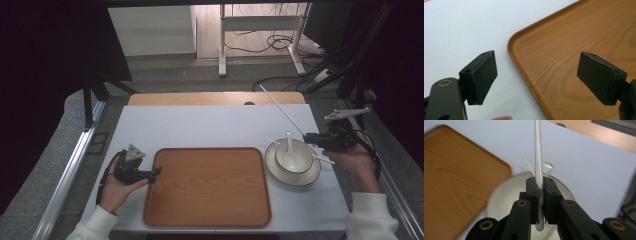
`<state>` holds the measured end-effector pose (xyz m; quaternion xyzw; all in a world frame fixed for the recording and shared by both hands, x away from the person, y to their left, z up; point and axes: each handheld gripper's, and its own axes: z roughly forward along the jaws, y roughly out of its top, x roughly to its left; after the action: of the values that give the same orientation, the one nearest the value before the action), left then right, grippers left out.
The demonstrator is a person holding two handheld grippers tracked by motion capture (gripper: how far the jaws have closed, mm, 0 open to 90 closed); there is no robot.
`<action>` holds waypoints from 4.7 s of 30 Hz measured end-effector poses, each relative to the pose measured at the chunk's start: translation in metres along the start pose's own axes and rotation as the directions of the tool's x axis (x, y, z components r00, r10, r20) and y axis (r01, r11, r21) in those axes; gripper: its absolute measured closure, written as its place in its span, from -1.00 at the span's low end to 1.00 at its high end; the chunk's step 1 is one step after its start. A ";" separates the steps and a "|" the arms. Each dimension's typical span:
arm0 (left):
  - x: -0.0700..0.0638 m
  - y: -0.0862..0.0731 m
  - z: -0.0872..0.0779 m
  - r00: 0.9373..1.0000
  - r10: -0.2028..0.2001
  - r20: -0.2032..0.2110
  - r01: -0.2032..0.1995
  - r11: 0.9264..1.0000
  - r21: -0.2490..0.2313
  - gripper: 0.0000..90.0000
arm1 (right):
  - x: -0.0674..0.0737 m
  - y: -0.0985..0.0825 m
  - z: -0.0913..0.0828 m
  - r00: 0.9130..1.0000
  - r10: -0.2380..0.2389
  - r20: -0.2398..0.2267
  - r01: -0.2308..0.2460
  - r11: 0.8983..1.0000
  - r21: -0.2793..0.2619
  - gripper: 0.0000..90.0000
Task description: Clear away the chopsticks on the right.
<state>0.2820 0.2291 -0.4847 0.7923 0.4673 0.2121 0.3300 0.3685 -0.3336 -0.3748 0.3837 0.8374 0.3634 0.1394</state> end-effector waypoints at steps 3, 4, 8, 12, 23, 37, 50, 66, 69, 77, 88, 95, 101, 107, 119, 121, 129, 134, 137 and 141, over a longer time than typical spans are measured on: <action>0.000 0.000 0.000 1.000 -0.001 0.002 0.001 1.000 -0.001 -0.65 | 0.010 0.004 0.002 1.000 -0.012 -0.018 0.012 1.000 -0.010 0.86; 0.000 0.000 0.000 1.000 0.000 0.002 0.000 1.000 0.001 -0.64 | 0.015 0.006 0.003 1.000 -0.020 -0.021 0.020 1.000 -0.012 0.86; 0.000 0.000 0.001 1.000 0.001 0.005 -0.001 1.000 0.000 -0.64 | 0.034 0.013 0.007 0.998 -0.046 -0.053 0.045 0.999 -0.027 0.86; -0.001 0.000 0.000 1.000 0.005 0.007 -0.005 1.000 0.000 -0.64 | 0.051 0.020 0.012 0.996 -0.059 -0.073 0.057 0.998 -0.036 0.86; -0.003 0.002 -0.001 1.000 -0.003 0.007 0.003 1.000 -0.015 -0.64 | 0.086 0.022 0.040 0.982 -0.106 -0.156 0.107 0.994 -0.003 0.86; -0.007 -0.002 -0.001 1.000 -0.001 0.008 0.001 1.000 -0.019 -0.64 | 0.117 -0.003 0.061 0.977 -0.100 -0.188 0.120 0.988 0.095 0.85; -0.007 -0.002 -0.001 1.000 0.006 0.009 -0.005 1.000 -0.021 -0.64 | 0.137 -0.033 0.082 0.980 -0.099 -0.173 0.135 0.968 0.210 0.85; -0.010 -0.004 0.001 1.000 0.020 0.002 -0.020 1.000 -0.011 -0.64 | 0.153 -0.052 0.104 0.974 -0.136 -0.180 0.190 0.924 0.332 0.85; -0.009 -0.005 0.002 1.000 0.018 0.001 -0.018 1.000 -0.006 -0.64 | 0.154 -0.053 0.106 0.974 -0.145 -0.177 0.199 0.920 0.339 0.84; -0.009 -0.005 0.002 1.000 0.019 0.000 -0.019 1.000 -0.008 -0.64 | 0.160 -0.058 0.104 0.969 -0.167 -0.180 0.223 0.904 0.365 0.83; -0.008 -0.005 0.001 1.000 0.014 -0.003 -0.014 1.000 -0.011 -0.64 | 0.165 -0.064 0.108 0.965 -0.194 -0.177 0.250 0.882 0.400 0.83; -0.007 -0.005 0.001 1.000 0.014 -0.003 -0.014 1.000 -0.010 -0.64 | 0.166 -0.066 0.112 0.962 -0.207 -0.177 0.264 0.869 0.418 0.82; -0.007 -0.006 0.002 1.000 0.015 -0.004 -0.015 1.000 -0.007 -0.64 | 0.167 -0.066 0.112 0.961 -0.212 -0.179 0.270 0.866 0.421 0.82; -0.007 -0.006 0.002 1.000 0.013 -0.005 -0.013 1.000 -0.003 -0.64 | 0.168 -0.066 0.112 0.952 -0.249 -0.179 0.302 0.862 0.407 0.47; -0.006 -0.005 0.002 1.000 0.017 -0.002 -0.017 1.000 -0.011 -0.64 | 0.185 -0.027 0.097 0.945 -0.268 -0.189 0.295 0.946 0.132 -0.01; -0.005 -0.005 0.001 1.000 0.017 -0.002 -0.017 1.000 -0.012 -0.64 | 0.195 -0.018 0.104 0.937 -0.289 -0.198 0.317 0.940 0.127 -0.05; -0.006 -0.005 0.002 1.000 0.009 -0.006 -0.009 1.000 -0.015 -0.64 | 0.221 0.010 0.142 0.912 -0.337 -0.233 0.375 0.916 0.140 -0.03; -0.006 -0.006 0.002 1.000 0.012 -0.005 -0.012 1.000 -0.010 -0.64 | 0.218 0.022 0.161 0.918 -0.303 -0.257 0.346 0.928 0.142 0.24; -0.006 -0.006 0.003 1.000 0.015 -0.005 -0.015 1.000 -0.007 -0.64 | 0.216 0.023 0.173 0.916 -0.297 -0.268 0.346 0.925 0.158 0.53; -0.006 -0.006 0.003 1.000 0.017 -0.006 -0.017 1.000 -0.003 -0.64 | 0.215 0.021 0.192 0.915 -0.296 -0.273 0.357 0.910 0.212 0.89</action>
<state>0.2774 0.2250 -0.4913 0.7951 0.4611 0.2180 0.3283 0.3348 -0.0681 -0.4835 0.2063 0.9405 0.2657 0.0478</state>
